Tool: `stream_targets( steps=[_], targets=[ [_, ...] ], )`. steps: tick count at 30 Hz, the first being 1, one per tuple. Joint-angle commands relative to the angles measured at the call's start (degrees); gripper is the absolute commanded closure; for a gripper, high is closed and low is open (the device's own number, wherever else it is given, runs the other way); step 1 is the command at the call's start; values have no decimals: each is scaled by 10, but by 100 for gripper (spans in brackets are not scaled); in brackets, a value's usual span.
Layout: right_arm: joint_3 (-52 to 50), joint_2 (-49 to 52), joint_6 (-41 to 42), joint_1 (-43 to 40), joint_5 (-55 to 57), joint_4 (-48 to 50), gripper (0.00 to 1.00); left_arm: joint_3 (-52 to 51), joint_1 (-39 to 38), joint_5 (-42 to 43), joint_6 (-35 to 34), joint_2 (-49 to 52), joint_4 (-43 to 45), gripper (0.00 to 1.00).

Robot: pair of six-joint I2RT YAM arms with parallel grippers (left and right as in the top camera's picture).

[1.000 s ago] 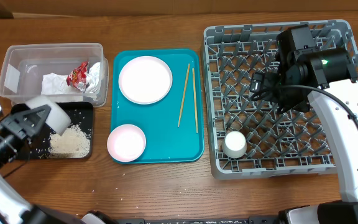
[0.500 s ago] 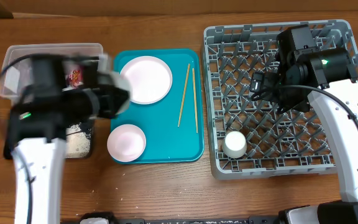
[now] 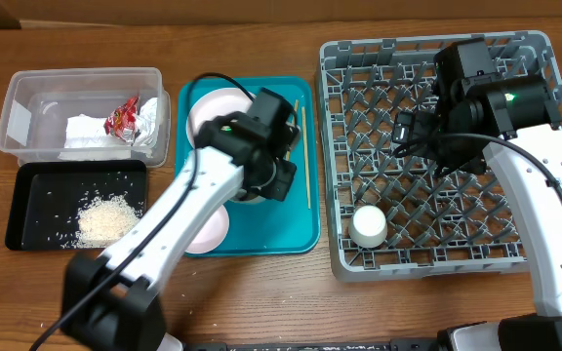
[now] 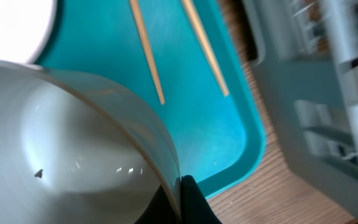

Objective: Sort waste into correct bins and load items into the dishwasher

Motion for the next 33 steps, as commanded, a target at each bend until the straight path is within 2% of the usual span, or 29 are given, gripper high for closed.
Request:
stream_targets(
  steps=[1, 19, 21, 24, 27, 29, 33],
  targets=[
    [13, -6, -5, -1, -1, 4, 0, 8, -9, -29, -33, 28, -11, 96],
    [13, -6, -5, -1, -1, 4, 0, 9, -7, -29, -49, 124, 5, 95],
    [13, -6, -5, -1, -1, 4, 0, 12, -7, -29, -53, 123, 6, 88],
    [13, -6, -5, -1, -1, 4, 0, 27, -7, -27, -53, 123, -4, 65],
    [13, -6, -5, -1, -1, 4, 0, 61, -7, -30, -53, 123, -31, 53],
    [13, -6, -5, -1, -5, 4, 0, 118, -6, -38, -52, 123, -69, 50],
    [13, -6, -15, 0, -56, 18, 0, 227, 7, -47, -53, 117, -141, 49]
  ],
)
